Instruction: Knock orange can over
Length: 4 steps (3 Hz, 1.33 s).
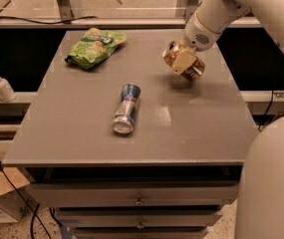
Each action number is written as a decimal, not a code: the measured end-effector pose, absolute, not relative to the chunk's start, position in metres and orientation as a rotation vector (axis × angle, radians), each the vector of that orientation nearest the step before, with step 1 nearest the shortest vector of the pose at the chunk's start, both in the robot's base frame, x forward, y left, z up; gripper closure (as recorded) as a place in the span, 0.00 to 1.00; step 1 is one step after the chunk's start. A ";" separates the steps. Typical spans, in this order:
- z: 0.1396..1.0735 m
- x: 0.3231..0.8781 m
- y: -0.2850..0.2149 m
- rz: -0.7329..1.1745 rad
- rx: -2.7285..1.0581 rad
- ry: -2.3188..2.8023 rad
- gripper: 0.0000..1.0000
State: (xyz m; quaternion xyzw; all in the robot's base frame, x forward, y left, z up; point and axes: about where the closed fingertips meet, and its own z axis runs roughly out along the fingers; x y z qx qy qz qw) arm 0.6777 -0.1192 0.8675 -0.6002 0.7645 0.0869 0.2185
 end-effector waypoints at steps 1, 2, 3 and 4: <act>0.850 0.654 -0.120 0.273 -1.791 2.173 0.38; 0.846 0.641 -0.118 0.298 -1.833 2.178 0.15; 0.844 0.642 -0.117 0.299 -1.832 2.177 0.00; 0.844 0.642 -0.117 0.299 -1.832 2.177 0.00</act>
Offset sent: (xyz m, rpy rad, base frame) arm -0.0545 -0.0001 -0.0194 -0.0924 0.1588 0.1135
